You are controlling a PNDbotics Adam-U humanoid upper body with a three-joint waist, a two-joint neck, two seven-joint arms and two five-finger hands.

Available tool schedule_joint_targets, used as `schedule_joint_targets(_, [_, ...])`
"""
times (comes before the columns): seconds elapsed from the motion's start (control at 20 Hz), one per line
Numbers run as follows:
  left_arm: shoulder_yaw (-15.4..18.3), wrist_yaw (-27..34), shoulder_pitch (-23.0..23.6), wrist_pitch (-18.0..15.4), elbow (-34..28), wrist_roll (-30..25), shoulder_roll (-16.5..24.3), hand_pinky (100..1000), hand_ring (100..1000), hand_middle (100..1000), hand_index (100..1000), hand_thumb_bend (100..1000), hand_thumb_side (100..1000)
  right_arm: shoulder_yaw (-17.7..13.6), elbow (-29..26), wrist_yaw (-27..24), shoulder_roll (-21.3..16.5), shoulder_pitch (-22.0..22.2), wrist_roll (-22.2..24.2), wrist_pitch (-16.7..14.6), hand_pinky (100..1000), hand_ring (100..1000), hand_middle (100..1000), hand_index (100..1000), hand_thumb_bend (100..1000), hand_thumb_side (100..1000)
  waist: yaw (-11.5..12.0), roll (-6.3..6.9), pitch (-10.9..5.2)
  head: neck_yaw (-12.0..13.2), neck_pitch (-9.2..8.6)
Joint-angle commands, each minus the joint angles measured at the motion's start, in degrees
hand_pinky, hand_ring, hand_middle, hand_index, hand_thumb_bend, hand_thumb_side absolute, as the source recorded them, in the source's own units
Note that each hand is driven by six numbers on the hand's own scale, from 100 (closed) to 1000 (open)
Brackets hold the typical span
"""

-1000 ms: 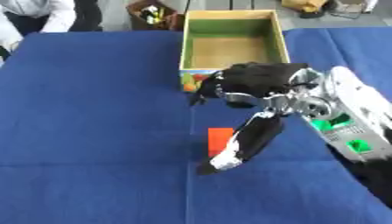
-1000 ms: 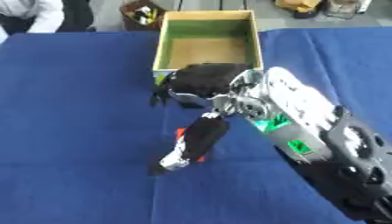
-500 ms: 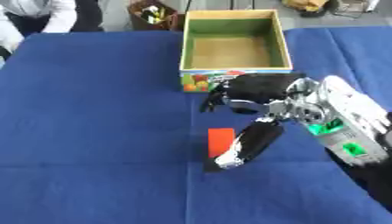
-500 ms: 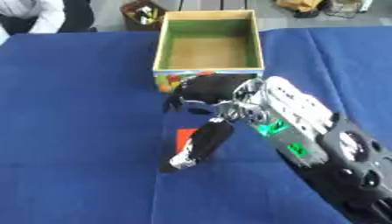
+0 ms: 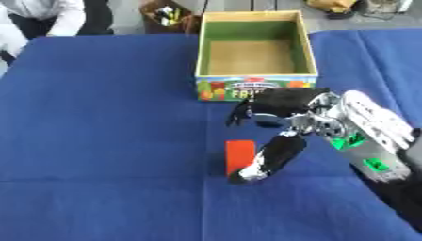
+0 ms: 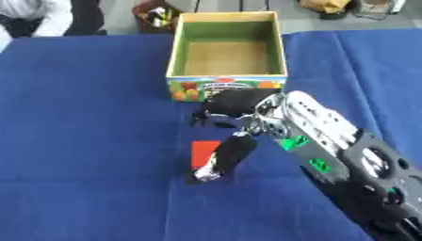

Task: Pick up objects on the table and place them in the box.

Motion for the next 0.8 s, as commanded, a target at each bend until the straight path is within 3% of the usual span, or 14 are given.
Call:
schedule_joint_targets(0.05, [0.06,0.09,-0.4,-0.03,-0.85,-0.18,1.21,389,743,648,713,100,1000,-0.19,0.44,0.1,-0.75,-0.47,-0.05,-0.38,831,875,751,894,597,729,0.14,0.04,-0.84,0.14,-0.58])
schedule_joint_targets(0.8, [0.02,0.18,-0.52,-0.01,-0.85,-0.14,1.09,388,743,648,713,100,1000,0.6,4.99,1.47,-0.17,0.05,-1.23,-1.3,813,855,715,862,493,664,0.41,0.05,-0.55,-0.01,-0.76])
